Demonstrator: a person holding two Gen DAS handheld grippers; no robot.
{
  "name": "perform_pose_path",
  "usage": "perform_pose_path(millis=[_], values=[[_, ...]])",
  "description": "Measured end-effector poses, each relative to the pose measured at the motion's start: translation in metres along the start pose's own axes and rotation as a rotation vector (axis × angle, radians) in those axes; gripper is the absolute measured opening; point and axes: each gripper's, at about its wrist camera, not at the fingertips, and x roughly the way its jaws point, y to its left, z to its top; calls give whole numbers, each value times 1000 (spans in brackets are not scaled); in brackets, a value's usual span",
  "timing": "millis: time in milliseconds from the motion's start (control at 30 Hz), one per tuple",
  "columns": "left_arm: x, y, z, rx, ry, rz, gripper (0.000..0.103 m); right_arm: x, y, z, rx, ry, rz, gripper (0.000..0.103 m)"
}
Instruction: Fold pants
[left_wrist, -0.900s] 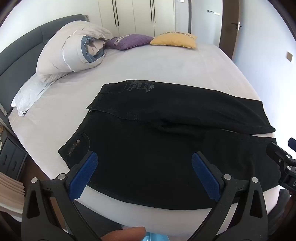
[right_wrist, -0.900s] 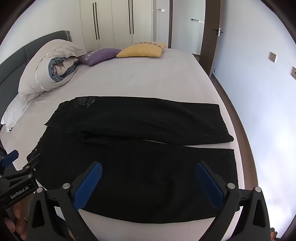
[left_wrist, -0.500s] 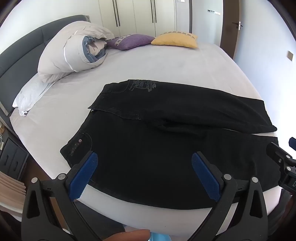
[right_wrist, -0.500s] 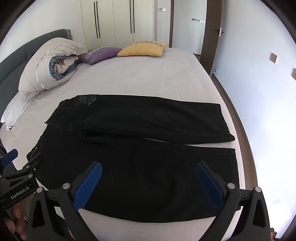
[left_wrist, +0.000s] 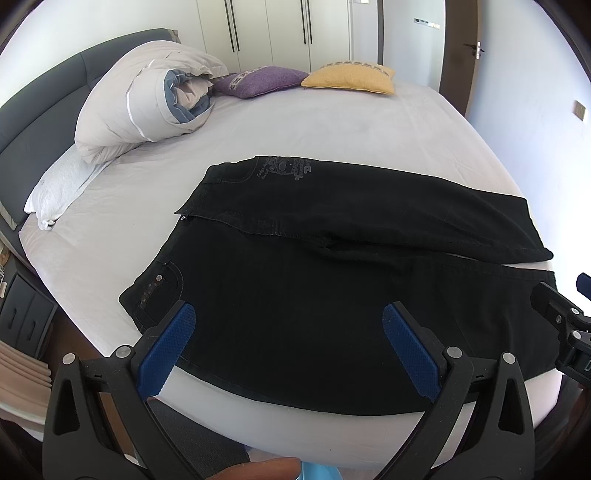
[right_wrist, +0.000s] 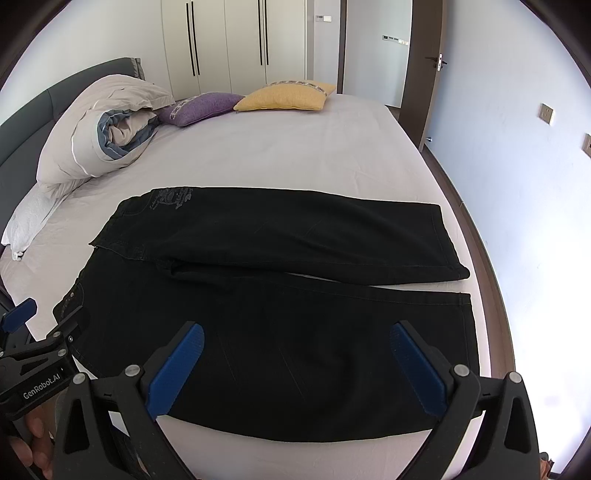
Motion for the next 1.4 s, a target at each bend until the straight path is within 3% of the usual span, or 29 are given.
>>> perform_pose_path(millis=[1400], values=[[1, -1, -2, 2, 0, 2, 103, 1, 0, -3, -8, 2, -2, 103]])
